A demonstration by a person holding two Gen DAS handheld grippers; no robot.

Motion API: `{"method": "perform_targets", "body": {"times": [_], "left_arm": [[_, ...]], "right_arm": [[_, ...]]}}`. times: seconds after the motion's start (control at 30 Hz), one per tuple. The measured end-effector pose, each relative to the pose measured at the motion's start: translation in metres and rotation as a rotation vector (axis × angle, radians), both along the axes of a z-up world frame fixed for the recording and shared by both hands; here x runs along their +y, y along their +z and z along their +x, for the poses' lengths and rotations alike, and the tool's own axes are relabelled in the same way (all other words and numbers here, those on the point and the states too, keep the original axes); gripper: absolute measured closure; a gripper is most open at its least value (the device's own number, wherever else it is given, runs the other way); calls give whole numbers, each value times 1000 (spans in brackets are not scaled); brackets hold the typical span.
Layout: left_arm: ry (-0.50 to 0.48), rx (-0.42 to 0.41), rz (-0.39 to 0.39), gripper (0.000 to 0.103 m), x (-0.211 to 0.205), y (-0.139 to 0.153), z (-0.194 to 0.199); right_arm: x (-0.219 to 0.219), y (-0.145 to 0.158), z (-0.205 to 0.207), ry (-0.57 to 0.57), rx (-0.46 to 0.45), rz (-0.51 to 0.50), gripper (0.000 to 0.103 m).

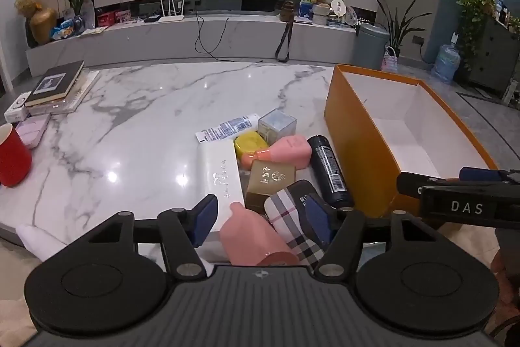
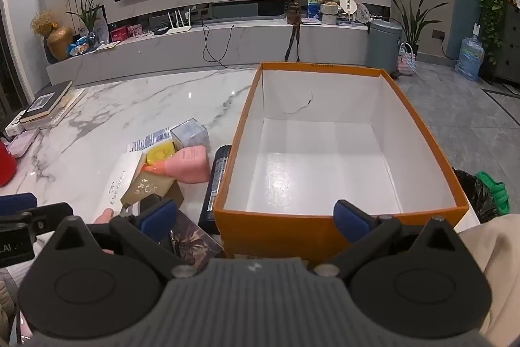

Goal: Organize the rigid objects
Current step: 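Move left gripper to the pink bottle while right gripper approaches the plaid box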

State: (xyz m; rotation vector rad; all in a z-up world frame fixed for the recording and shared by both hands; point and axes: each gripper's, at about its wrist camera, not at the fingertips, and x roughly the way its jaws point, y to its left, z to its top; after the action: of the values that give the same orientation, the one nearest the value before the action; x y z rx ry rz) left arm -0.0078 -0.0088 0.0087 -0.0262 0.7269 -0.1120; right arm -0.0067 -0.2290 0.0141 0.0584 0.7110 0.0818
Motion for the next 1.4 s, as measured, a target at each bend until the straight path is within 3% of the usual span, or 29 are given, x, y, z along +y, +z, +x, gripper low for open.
{"method": "perform_targets", "body": {"times": [0.57, 1.4], "left_arm": [[-7, 11, 4, 35, -1, -3, 0], [0, 24, -9, 35, 2, -5, 0]], "right_arm": [[3, -2, -1, -3, 0, -2, 2], [6, -5, 1, 17, 12, -4, 2]]}}
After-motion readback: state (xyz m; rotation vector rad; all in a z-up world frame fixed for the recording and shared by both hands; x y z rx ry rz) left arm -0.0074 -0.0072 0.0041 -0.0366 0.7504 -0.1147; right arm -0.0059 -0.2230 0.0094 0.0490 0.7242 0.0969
